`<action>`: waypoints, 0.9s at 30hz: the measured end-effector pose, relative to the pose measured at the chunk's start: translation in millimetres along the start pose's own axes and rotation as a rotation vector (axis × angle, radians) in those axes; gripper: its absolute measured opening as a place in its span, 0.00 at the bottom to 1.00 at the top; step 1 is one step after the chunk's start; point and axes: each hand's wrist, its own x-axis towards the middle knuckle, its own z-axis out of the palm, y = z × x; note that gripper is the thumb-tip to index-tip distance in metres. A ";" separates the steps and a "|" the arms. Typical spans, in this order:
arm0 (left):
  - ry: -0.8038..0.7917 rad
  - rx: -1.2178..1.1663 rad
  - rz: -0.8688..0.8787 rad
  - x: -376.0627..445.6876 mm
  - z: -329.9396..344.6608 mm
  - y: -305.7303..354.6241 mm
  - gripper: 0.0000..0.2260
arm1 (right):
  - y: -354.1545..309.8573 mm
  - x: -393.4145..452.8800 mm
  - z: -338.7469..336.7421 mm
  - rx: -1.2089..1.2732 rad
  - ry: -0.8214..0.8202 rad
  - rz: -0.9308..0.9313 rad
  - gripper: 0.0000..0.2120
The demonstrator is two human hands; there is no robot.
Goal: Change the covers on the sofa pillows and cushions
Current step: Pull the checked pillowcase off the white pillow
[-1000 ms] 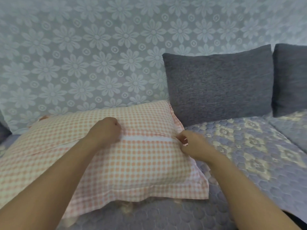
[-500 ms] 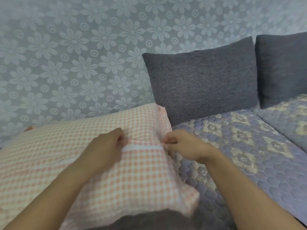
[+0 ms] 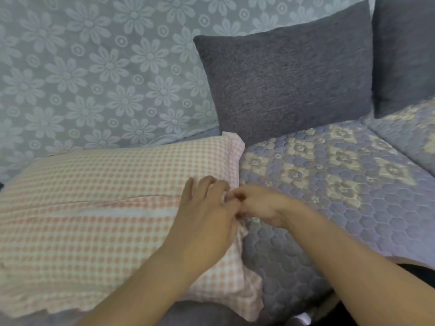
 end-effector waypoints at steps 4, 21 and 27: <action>-0.092 0.090 0.017 -30.3 20.2 -6.8 0.14 | 4.9 -5.9 0.4 0.069 0.101 0.028 0.05; 0.111 0.018 -0.194 -15.8 27.3 16.6 0.18 | 5.6 -6.7 15.1 0.679 -0.025 0.213 0.09; 0.303 -0.146 -0.187 -19.6 42.1 6.4 0.14 | 6.9 -12.8 19.1 0.794 0.122 0.134 0.10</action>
